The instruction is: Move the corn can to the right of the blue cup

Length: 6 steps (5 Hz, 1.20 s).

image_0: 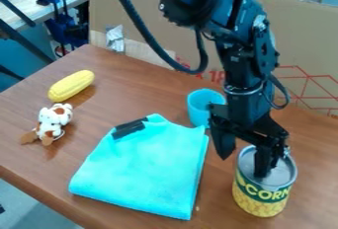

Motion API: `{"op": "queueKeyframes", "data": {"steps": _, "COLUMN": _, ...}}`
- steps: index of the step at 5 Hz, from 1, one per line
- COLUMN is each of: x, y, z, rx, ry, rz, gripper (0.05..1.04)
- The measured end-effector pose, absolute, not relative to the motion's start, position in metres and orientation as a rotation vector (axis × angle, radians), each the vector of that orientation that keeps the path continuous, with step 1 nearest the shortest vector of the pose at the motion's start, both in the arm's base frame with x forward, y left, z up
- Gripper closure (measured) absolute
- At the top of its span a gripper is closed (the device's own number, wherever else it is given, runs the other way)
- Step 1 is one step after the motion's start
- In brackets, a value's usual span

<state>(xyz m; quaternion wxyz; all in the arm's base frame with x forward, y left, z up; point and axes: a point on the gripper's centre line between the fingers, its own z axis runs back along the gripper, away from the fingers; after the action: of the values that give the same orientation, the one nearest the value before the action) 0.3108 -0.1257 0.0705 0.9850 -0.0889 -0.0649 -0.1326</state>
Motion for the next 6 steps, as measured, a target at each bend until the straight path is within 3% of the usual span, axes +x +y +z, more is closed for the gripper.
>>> {"op": "queueKeyframes", "data": {"steps": 2, "x": 0.342, "y": -0.143, "z": 0.064, "rx": -0.157, "ry": -0.135, "rz": -0.262, "gripper": 0.081}}
{"op": "queueKeyframes", "data": {"steps": 4, "x": 0.384, "y": -0.156, "z": 0.074, "rx": -0.127, "ry": -0.203, "rz": -0.287, "gripper": 0.081}}
{"op": "queueKeyframes", "data": {"steps": 6, "x": 0.393, "y": -0.151, "z": 0.076, "rx": -0.118, "ry": -0.211, "rz": -0.263, "gripper": 0.081}}
